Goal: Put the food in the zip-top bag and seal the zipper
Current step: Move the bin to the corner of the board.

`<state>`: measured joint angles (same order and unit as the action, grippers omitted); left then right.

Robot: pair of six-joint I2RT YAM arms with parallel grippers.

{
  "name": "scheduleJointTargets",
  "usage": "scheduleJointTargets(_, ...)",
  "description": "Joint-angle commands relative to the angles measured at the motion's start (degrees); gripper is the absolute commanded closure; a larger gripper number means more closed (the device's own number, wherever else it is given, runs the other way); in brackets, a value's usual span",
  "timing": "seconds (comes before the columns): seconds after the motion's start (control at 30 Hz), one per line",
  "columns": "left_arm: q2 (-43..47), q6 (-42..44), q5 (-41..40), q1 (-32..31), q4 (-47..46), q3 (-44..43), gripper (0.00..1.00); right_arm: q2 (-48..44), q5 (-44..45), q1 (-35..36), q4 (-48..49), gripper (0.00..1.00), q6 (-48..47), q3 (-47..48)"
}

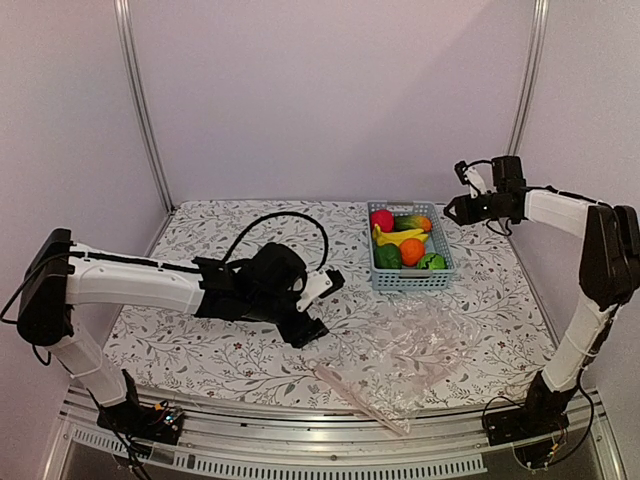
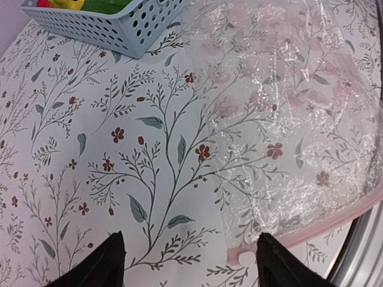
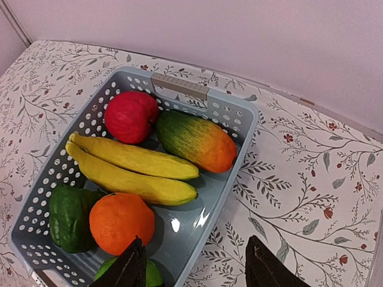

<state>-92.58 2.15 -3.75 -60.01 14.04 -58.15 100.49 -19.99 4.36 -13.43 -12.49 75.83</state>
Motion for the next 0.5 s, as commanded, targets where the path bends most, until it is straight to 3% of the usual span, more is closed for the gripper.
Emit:
scheduleJointTargets(0.0,0.2,0.5,-0.9,-1.1,0.1,-0.9,0.25,7.8,4.3,-0.1,-8.9,0.44,2.6,5.0)
scheduleJointTargets(0.23,0.2,1.5,-1.6,-1.9,0.1,-0.5,0.25,16.4,4.6,-0.1,-12.4,0.46,4.2,11.8)
scheduleJointTargets(0.47,-1.2,1.9,-2.0,-1.9,0.7,-1.1,0.25,21.7,4.2,0.1,-14.9,0.61,6.3,17.1)
